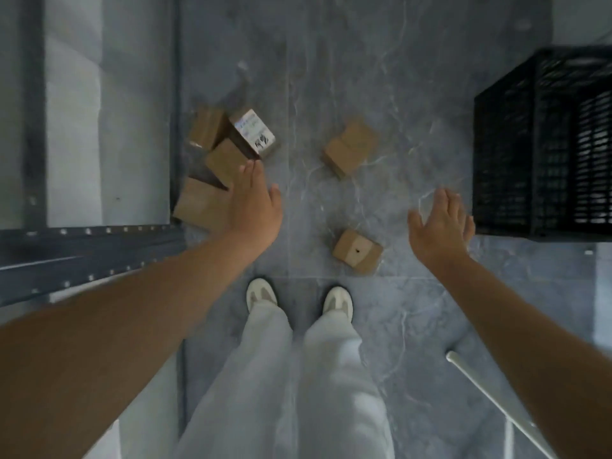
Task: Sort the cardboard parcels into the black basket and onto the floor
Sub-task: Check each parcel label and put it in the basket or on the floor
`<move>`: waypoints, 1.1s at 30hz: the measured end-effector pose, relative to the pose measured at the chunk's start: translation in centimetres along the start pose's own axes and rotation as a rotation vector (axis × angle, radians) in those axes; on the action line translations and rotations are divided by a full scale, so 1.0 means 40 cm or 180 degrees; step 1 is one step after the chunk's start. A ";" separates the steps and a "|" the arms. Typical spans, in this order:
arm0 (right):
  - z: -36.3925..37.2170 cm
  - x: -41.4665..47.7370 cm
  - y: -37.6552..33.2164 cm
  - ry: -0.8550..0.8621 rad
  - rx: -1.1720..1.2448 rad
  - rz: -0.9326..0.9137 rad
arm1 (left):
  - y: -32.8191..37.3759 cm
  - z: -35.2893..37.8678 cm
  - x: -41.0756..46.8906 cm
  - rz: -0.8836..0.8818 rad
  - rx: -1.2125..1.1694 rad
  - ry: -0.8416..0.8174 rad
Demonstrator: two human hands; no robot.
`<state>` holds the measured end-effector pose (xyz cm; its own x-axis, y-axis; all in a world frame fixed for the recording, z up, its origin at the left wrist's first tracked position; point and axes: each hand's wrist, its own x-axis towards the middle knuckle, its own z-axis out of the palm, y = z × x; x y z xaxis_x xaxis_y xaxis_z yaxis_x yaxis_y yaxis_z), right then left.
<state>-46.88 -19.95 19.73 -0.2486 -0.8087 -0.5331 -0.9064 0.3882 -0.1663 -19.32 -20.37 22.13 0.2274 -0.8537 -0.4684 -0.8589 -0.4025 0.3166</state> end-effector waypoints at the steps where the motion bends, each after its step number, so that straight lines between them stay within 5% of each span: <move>1: 0.081 0.036 0.049 -0.0183 -0.0065 0.0176 | -0.012 0.078 0.044 -0.0154 -0.0048 -0.0153; 5: 0.355 0.151 0.202 -0.0913 0.0267 0.0753 | -0.020 0.402 0.168 -0.0414 -0.0423 -0.0932; 11: 0.625 0.255 0.237 -0.1136 0.1340 0.1286 | 0.000 0.766 0.179 -0.0143 -0.0451 -0.1826; 18: 0.664 0.291 0.156 -0.0961 0.2529 0.2188 | -0.040 0.820 0.197 -0.1182 -0.1570 -0.2471; 24: 0.414 0.232 -0.039 -0.0909 0.2971 0.1901 | -0.116 0.591 0.224 -0.1664 -0.2825 -0.2010; 33: -0.406 0.019 -0.530 -0.0473 0.3190 0.0624 | 0.146 -0.382 0.173 -0.0831 -0.3874 -0.0842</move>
<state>-33.42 -35.99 36.32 -0.2550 -0.6551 -0.7112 -0.1368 0.7526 -0.6441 -15.73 -33.68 33.34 0.1068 -0.6684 -0.7361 0.2036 -0.7099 0.6742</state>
